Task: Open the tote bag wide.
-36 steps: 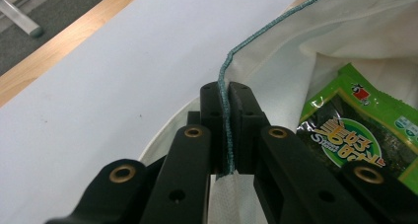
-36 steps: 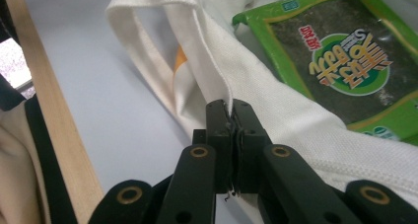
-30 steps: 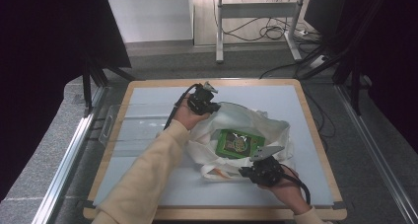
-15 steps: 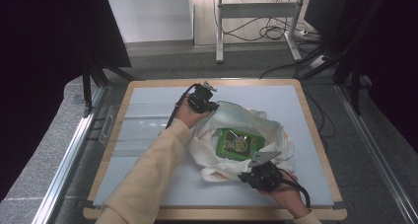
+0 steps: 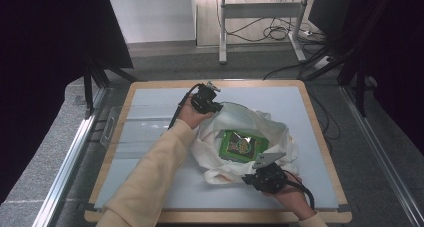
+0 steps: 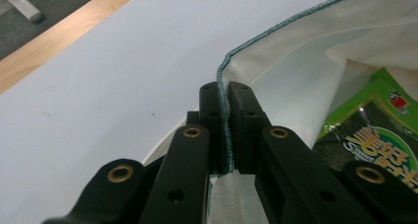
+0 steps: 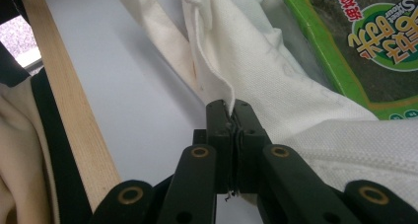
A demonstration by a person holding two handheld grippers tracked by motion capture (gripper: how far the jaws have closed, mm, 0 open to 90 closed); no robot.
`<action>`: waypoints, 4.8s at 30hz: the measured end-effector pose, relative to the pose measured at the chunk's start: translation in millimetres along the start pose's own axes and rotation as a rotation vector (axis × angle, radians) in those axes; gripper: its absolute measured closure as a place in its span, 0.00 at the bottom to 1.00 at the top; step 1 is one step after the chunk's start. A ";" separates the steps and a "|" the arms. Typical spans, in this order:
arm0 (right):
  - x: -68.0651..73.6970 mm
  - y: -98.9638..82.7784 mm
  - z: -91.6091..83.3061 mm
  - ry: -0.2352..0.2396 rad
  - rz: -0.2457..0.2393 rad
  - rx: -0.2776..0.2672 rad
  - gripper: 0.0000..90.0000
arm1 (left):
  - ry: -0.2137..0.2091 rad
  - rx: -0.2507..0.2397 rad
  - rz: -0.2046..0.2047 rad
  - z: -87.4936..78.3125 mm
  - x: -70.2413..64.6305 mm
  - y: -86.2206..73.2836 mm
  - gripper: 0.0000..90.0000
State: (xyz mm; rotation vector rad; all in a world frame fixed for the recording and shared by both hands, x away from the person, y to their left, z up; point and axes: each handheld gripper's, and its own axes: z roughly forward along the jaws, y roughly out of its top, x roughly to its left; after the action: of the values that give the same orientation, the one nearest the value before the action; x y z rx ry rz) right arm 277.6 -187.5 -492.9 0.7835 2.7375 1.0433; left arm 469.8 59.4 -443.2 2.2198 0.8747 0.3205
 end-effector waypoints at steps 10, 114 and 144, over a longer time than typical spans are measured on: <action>0.3 2.0 -2.7 -0.007 0.002 -0.020 0.84 | -0.031 -0.060 0.012 -31.9 -6.2 -6.3 0.76; -96.7 131.5 80.4 -0.059 0.072 0.002 0.99 | -0.242 0.048 0.055 -52.0 -78.5 -103.6 1.00; -125.3 141.1 93.5 -0.208 0.080 -0.028 1.00 | -0.267 0.075 0.049 -42.2 -77.0 -107.0 1.00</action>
State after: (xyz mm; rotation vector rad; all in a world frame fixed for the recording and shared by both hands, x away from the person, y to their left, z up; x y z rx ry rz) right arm 471.6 -106.2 -482.4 0.9458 2.5314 0.9535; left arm 340.6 85.0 -486.1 2.2896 0.6985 0.0115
